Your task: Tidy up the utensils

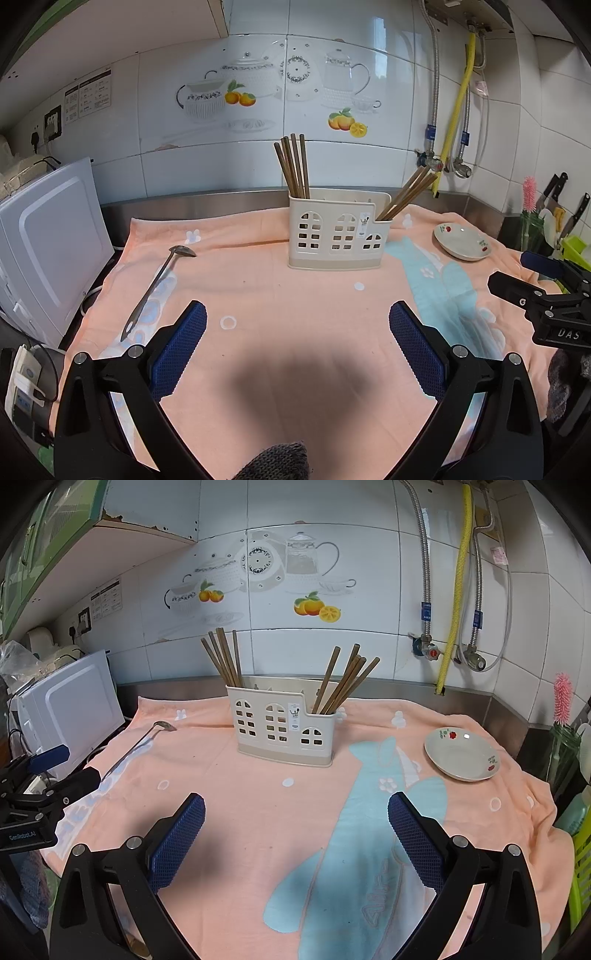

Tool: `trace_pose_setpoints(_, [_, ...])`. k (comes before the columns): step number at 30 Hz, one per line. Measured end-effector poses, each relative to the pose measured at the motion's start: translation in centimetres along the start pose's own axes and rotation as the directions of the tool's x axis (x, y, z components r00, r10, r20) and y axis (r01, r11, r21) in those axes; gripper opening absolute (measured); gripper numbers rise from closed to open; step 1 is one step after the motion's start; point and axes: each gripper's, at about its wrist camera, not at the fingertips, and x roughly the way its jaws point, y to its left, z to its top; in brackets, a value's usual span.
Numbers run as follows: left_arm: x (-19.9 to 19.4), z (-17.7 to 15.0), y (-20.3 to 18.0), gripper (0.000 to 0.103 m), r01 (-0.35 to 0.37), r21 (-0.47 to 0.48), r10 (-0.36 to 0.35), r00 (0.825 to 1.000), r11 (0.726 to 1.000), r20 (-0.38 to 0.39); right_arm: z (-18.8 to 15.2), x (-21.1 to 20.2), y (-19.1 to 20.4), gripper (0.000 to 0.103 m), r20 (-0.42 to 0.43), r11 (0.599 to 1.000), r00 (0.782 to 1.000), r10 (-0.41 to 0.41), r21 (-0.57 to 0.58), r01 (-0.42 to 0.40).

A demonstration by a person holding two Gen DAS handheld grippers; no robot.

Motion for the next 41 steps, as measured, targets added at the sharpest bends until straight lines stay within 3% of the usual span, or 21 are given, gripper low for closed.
trace_pose_setpoints(41, [0.21, -0.54, 0.03, 0.098, -0.009, -0.02, 0.009, 1.0, 1.0, -0.017, -0.46, 0.07, -0.02, 0.096, -0.005, 1.0, 1.0, 0.008, 0.007, -0.008])
